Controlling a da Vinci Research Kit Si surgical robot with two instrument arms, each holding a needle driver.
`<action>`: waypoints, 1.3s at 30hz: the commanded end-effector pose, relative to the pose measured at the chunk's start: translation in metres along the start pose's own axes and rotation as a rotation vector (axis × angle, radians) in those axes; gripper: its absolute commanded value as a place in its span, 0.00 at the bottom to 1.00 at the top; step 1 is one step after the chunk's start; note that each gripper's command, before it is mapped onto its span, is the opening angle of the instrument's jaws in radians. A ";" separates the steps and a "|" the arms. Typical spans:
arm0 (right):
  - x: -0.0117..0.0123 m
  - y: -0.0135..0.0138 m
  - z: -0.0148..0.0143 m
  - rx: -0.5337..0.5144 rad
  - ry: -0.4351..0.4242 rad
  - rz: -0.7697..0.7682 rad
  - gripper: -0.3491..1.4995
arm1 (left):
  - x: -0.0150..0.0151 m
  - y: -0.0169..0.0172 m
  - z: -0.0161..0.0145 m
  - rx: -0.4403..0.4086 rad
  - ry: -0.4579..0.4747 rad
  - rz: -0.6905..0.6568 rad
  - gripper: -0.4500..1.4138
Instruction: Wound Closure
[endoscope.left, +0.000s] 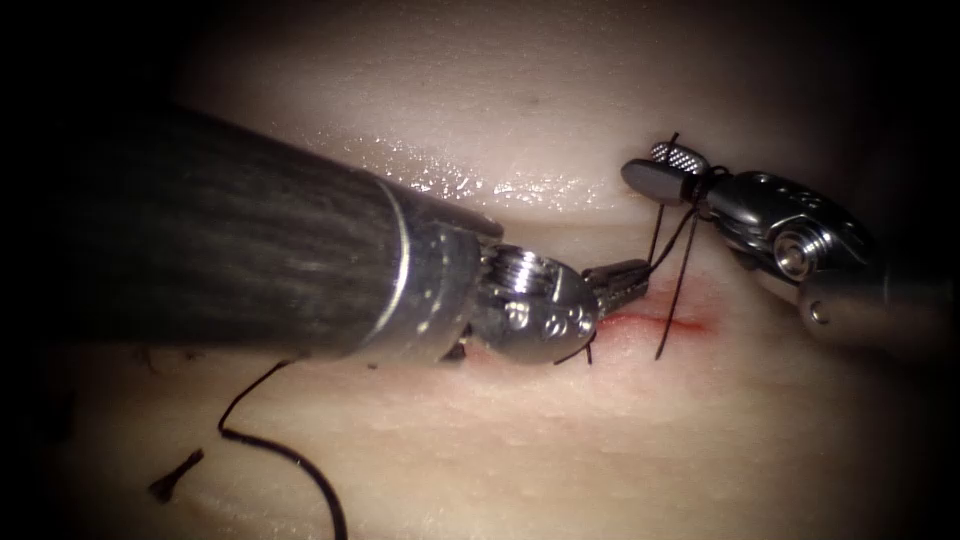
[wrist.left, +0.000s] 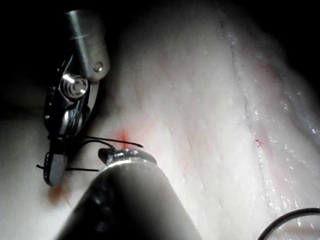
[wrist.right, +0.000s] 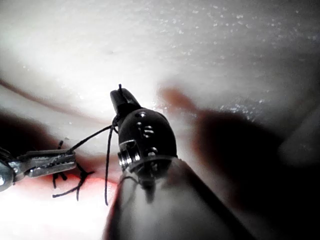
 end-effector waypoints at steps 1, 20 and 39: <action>-0.0007 -0.0007 0.0007 -0.005 -0.010 -0.018 0.00 | 0.0000 0.0002 0.0006 -0.001 0.000 0.000 0.00; -0.0034 -0.0026 -0.0036 -0.011 0.106 -0.121 0.00 | -0.0081 -0.0061 0.0015 -0.069 -0.081 -0.171 0.00; -0.0090 -0.0065 -0.0083 -0.013 0.103 -0.191 0.00 | -0.0160 -0.0108 0.0132 -0.128 -0.233 -0.259 0.00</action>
